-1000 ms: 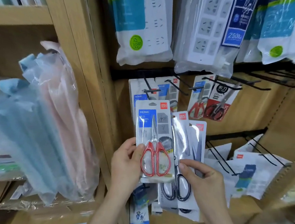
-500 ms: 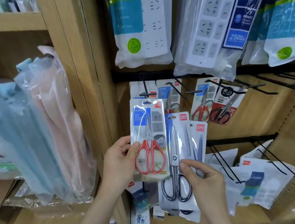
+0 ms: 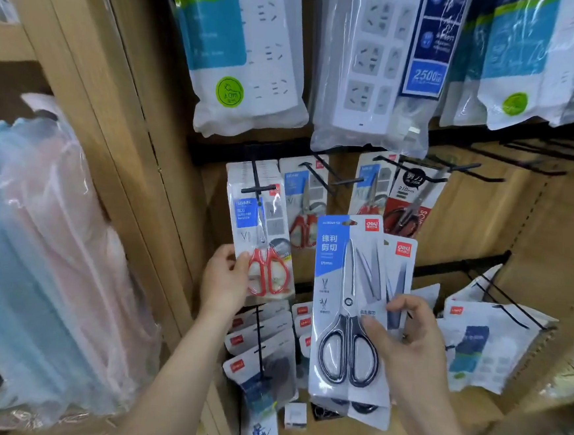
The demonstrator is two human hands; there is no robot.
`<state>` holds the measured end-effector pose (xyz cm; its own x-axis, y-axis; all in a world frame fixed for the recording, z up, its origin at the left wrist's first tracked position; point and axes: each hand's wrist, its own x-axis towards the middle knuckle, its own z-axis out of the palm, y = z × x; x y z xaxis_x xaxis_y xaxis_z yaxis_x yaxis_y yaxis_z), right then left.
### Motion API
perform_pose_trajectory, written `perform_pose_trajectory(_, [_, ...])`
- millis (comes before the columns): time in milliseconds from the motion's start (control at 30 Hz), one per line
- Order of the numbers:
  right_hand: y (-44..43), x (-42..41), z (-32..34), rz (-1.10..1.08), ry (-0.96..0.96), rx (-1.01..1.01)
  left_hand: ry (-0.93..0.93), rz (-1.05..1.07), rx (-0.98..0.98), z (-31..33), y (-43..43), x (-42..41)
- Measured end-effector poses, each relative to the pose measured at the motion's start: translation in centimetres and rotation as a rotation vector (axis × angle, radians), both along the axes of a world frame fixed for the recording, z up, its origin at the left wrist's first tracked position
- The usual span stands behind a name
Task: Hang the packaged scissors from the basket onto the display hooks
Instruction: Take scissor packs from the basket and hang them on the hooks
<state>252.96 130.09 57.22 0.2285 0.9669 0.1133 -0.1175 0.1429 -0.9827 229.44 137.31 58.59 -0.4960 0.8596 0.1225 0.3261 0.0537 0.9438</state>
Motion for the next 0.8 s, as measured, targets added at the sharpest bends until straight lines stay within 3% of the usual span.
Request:
perform_pose_trajectory(167, [0.0,-0.1,0.4,-0.009,0.102,0.017,0.128,0.045,-0.099,-1.0,0.2,-0.2])
perform_pose_trajectory(267, [-0.1,-0.3,0.4,-0.031,0.110,0.044,0.216,0.081,0.026,-1.1,-2.6,0.7])
perform_pose_trajectory(333, [-0.3,-0.5,0.4,-0.035,0.092,0.062,0.108,-0.050,0.104,-0.6,-5.0,1.8])
perform_pose_trajectory(433, [-0.7,-1.0,0.4,-0.032,0.001,0.084,-0.143,-0.350,0.100,0.9,-8.3,3.8])
perform_pose_trajectory(500, [-1.3,-1.4,0.6,0.002,-0.030,0.092,-0.211,-0.450,0.083,1.8,-9.1,4.7])
perform_pose_trajectory(667, [-2.3,-1.0,0.8,0.054,-0.074,0.146,-0.358,-0.459,0.002,1.9,-9.0,6.4])
perform_pose_trajectory(800, [-1.8,2.3,0.6,-0.031,-0.078,0.104,-0.348,-0.482,0.037,1.2,-8.7,7.7])
